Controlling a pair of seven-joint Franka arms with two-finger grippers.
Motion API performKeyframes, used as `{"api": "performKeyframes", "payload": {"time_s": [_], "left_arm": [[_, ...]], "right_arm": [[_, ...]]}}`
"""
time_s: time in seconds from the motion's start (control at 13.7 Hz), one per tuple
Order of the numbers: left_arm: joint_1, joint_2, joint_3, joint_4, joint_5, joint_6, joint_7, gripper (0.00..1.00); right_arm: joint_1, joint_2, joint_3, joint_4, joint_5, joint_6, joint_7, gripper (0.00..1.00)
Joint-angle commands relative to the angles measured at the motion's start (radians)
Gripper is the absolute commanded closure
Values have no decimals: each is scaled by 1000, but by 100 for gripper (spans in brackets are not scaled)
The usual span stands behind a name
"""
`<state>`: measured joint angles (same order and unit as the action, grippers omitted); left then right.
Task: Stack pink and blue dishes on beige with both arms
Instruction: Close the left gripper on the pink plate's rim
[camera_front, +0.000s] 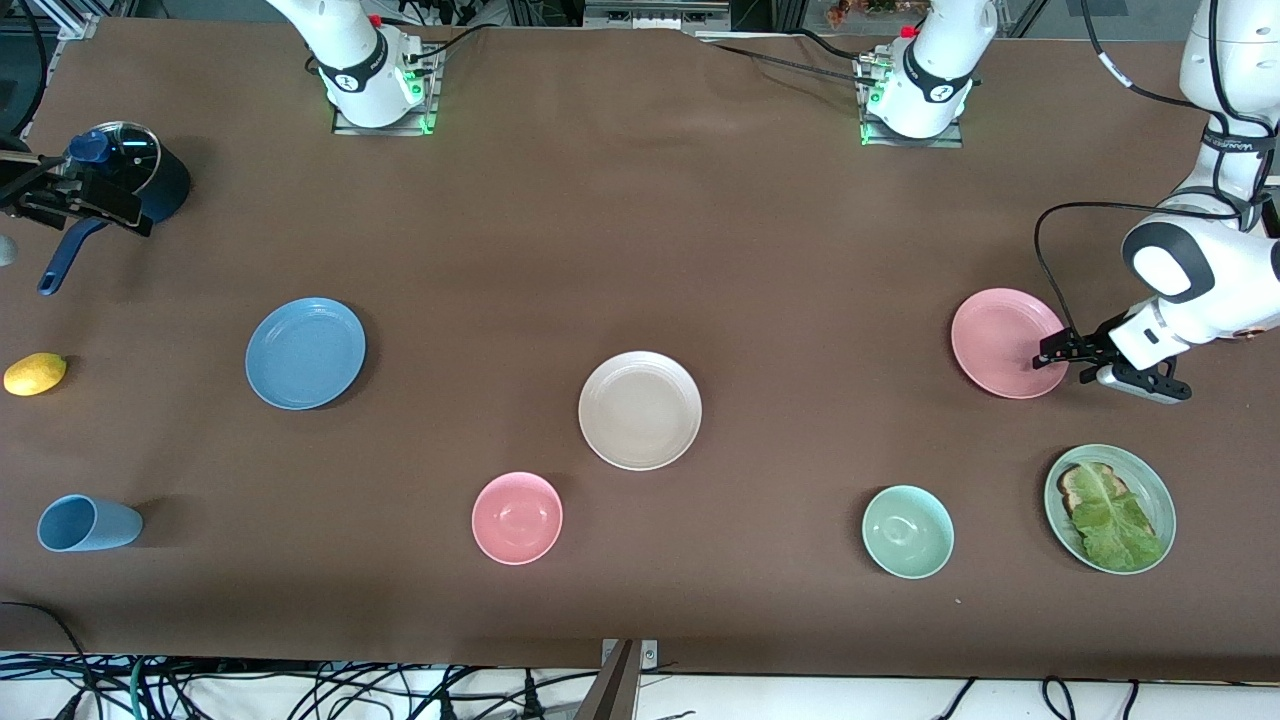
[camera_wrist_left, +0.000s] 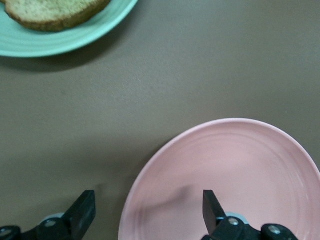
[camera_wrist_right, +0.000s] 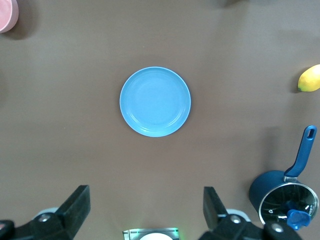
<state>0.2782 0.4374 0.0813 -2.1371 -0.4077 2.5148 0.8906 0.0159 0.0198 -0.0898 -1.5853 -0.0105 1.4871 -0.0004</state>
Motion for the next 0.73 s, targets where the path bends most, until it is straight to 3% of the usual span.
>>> {"api": "performKeyframes", "payload": {"time_s": [0.0,0.22,0.51,0.66], "left_arm": [[-8,-101,34,-112,-31,7,45,2],[-13,-123,95,-152,-22,-1,85,2],[-22,-123,115,-150,6,-2,42,35],[-33,-123,114,-147,6,-1,11,35]], "right_arm": [[1,-3,-8,10,17,-17,-13,0],[-1,-1,-10,10,17,-17,-13,0],[-1,-1,-10,10,17,-17,-13,0],[-1,-1,-10,10,17,-17,-13,0]]}}
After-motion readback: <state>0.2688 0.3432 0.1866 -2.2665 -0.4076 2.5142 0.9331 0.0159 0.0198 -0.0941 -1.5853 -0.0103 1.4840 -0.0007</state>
